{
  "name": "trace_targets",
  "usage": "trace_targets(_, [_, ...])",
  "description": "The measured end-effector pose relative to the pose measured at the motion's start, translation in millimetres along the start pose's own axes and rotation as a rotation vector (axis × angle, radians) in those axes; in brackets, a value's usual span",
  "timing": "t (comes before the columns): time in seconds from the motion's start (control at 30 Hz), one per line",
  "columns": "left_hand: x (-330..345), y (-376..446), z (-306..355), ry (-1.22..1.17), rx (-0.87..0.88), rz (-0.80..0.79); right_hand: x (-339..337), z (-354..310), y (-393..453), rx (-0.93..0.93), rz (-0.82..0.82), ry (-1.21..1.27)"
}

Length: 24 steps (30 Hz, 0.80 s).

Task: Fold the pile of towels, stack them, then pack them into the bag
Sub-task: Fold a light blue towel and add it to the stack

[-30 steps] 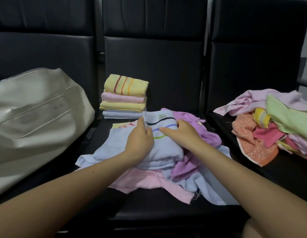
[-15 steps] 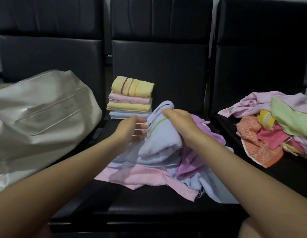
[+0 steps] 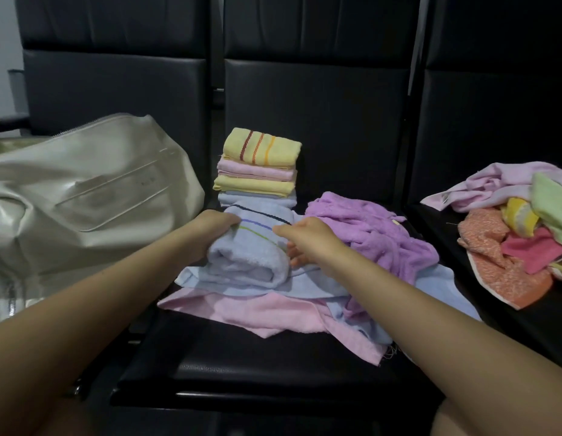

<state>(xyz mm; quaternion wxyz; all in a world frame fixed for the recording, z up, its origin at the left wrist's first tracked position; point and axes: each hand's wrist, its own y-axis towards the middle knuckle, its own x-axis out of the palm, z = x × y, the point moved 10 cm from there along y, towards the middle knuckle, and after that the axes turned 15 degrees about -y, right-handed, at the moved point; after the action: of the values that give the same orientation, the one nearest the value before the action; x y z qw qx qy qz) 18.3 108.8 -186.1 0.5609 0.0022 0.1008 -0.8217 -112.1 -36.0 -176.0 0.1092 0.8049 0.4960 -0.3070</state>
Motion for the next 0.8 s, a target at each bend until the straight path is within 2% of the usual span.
trace_targets(0.13, [-13,3,-3,0.584,0.181,0.006,3,-2,-4,-0.001,0.016,-0.223])
trace_targets(0.2, [-16,6,-15,0.696,0.19,-0.01,12,-4,-6,0.021,-0.035,-0.233])
trace_targets(0.33, [-21,-2,-23,0.527,0.222,0.008,57,-5,-9,0.083,-0.238,-0.001])
trace_targets(0.5, [-24,-11,-8,0.415,0.275,0.024,67,-3,-2,0.109,-0.202,0.293])
trace_targets(0.7, [-4,-47,51,0.311,0.454,0.039,26,-31,-12,0.014,-0.125,0.596])
trace_targets(0.8, [15,-60,57,0.088,0.335,0.003,-1,-46,-30,-0.083,-0.174,0.73])
